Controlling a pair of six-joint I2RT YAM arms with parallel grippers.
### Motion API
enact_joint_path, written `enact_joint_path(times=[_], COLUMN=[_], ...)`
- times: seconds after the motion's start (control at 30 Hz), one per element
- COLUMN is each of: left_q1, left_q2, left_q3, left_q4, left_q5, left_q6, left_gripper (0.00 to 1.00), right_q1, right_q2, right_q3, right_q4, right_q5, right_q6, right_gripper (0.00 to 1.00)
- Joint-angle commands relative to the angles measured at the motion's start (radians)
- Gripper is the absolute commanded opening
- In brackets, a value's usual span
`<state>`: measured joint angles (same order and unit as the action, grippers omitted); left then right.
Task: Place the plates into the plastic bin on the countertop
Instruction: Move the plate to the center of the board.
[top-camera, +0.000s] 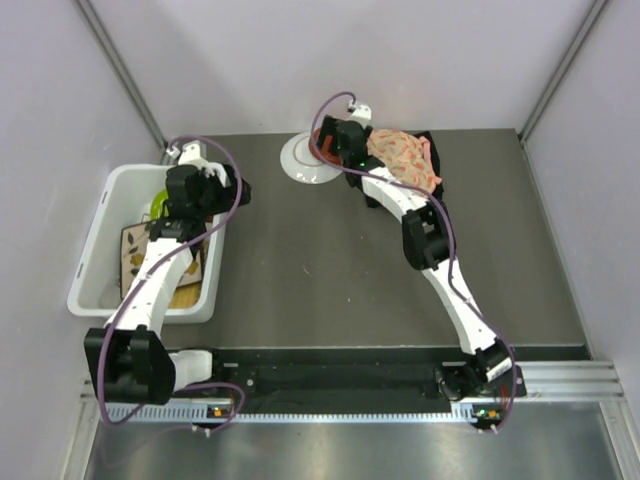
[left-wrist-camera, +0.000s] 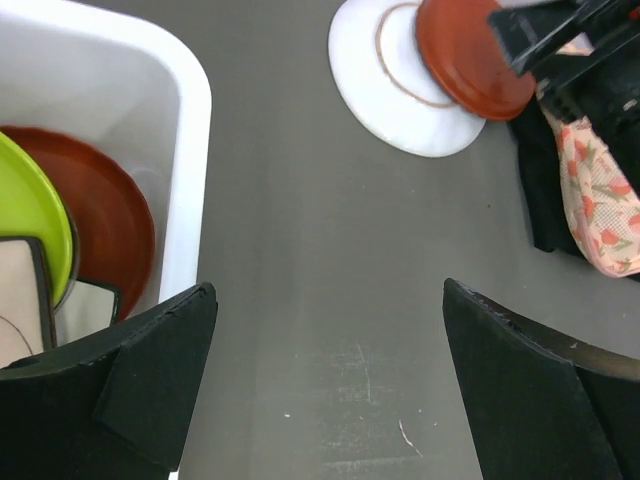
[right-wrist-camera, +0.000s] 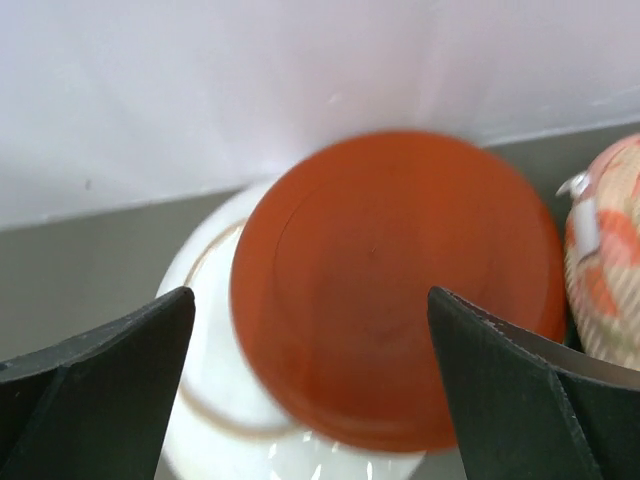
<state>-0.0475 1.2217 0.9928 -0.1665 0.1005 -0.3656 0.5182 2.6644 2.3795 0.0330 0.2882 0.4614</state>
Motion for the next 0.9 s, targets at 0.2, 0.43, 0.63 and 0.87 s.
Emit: enact_joint_path(times=[0.2,0.43,0.63,0.87], left_q1=[-0.067,-0.14,-0.144,-0.149], left_q2=[0.312,0.838,1.142,1.415], left_q3=[0.237,0.734,0.996,1.29], left_q4=[0.111,0.139,0.246,0.171], left_q5=[-0.01,0.002,0.06,0.051], left_q6=[-0.085,-0.09,-0.174,-0.223], left_gripper=[0.99,0.99,0.99,0.99], right_q1=[-0.076,-0.083,-0.087,-0.086], right_q2=[0.106,0.072,0.077,0.055], right_q3=[0.215,0.15,0.141,0.095], right_q4=[-0.024,-0.166,-0.225,-0.295], right_q5=[0.003,-0.096,-0.162,-0.315], right_q6=[0.23,0.247,0.267,0.287], right_gripper=[0.99,0.99,0.99,0.96])
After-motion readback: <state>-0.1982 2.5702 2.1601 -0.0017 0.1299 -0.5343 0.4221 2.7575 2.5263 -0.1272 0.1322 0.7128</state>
